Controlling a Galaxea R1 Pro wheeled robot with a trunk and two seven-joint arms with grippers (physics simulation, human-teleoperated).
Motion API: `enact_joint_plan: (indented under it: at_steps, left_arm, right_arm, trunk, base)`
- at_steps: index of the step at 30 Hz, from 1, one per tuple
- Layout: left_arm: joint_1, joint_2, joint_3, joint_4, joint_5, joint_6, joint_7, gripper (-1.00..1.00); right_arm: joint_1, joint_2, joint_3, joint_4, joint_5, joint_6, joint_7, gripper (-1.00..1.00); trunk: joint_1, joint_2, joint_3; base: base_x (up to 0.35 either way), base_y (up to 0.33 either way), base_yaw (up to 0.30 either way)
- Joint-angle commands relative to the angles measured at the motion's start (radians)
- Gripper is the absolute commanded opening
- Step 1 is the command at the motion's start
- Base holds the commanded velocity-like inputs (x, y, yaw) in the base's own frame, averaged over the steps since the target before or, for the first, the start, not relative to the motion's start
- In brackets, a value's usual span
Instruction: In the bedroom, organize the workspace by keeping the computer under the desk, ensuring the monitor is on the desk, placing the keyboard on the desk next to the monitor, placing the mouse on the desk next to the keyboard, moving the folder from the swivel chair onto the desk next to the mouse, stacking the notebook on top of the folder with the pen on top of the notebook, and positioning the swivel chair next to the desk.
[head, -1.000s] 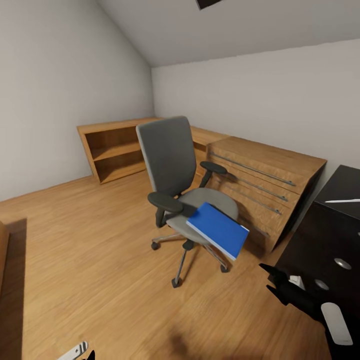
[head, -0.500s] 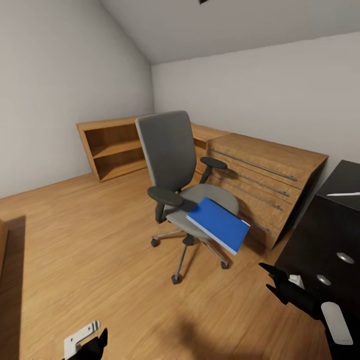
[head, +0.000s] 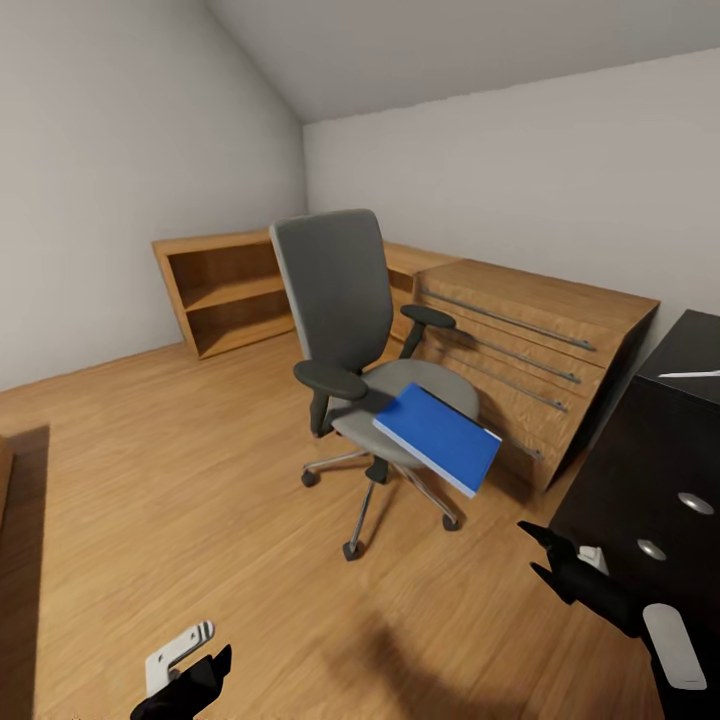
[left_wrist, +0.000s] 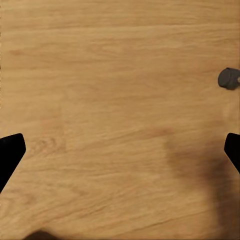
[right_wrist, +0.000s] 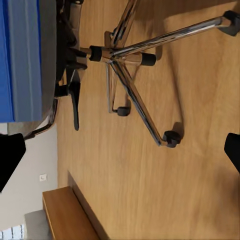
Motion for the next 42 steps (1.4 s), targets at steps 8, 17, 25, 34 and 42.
enact_joint_plan:
  at_steps: [8,17,25,34,42]
  left_arm:
    - [-0.001,0.0,-0.002,-0.001,0.009,0.003,0.007,1.0]
    - [-0.001,0.0,-0.003,0.0,0.008,0.003,0.006,1.0]
    - [-0.001,-0.001,-0.005,0.001,0.008,0.003,0.005,1.0]
    - [-0.001,0.0,-0.016,0.013,0.006,0.002,0.004,1.0]
    - [-0.001,0.0,-0.016,0.02,0.006,0.002,0.004,1.0]
  right_arm:
    - [-0.001,0.0,-0.002,0.001,0.005,0.006,0.053,1.0]
    - [-0.001,-0.004,-0.002,0.002,0.008,0.006,0.111,1.0]
    - [-0.001,-0.005,0.036,-0.001,0.009,0.009,0.168,1.0]
    - [-0.001,-0.008,0.063,-0.001,0.013,0.008,0.229,1.0]
    - [-0.001,-0.018,0.065,-0.001,0.012,0.008,0.234,1.0]
  trunk:
    - [0.023,-0.043,-0.02]
    - [0.023,-0.043,-0.02]
    - [0.023,-0.043,-0.02]
    - [0.023,-0.043,-0.02]
    - [0.023,-0.043,-0.02]
  base:
    - [0.0,0.0,0.0]
    - [0.0,0.0,0.0]
    - [0.0,0.0,0.0]
    - [0.005,0.0,0.0]
    - [0.072,0.0,0.0]
